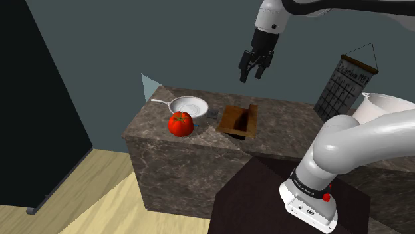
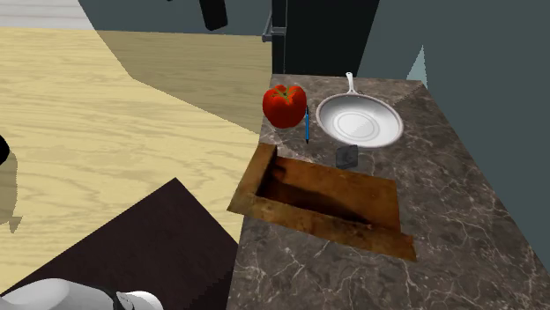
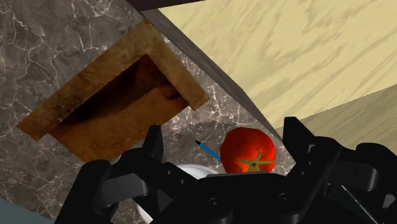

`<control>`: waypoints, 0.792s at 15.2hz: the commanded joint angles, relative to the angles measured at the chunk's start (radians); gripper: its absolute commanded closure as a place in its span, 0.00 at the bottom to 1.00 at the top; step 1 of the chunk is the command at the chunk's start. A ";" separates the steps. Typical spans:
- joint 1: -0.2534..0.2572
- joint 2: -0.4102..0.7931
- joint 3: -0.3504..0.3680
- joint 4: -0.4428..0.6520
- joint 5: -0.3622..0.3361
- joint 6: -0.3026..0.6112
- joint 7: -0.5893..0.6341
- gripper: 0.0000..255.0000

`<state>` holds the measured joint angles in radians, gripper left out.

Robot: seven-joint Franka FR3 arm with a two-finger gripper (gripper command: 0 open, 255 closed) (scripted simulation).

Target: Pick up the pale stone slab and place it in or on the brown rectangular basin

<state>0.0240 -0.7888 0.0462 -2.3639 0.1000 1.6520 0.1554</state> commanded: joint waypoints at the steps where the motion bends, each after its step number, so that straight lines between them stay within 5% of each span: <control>1: 0.000 0.000 0.000 0.000 0.000 0.000 0.000 0.00; 12: -0.010 0.237 -0.084 -0.130 -0.069 0.385 -0.203 0.00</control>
<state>0.0150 -0.5864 -0.0290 -2.4960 0.0361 1.9996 -0.0281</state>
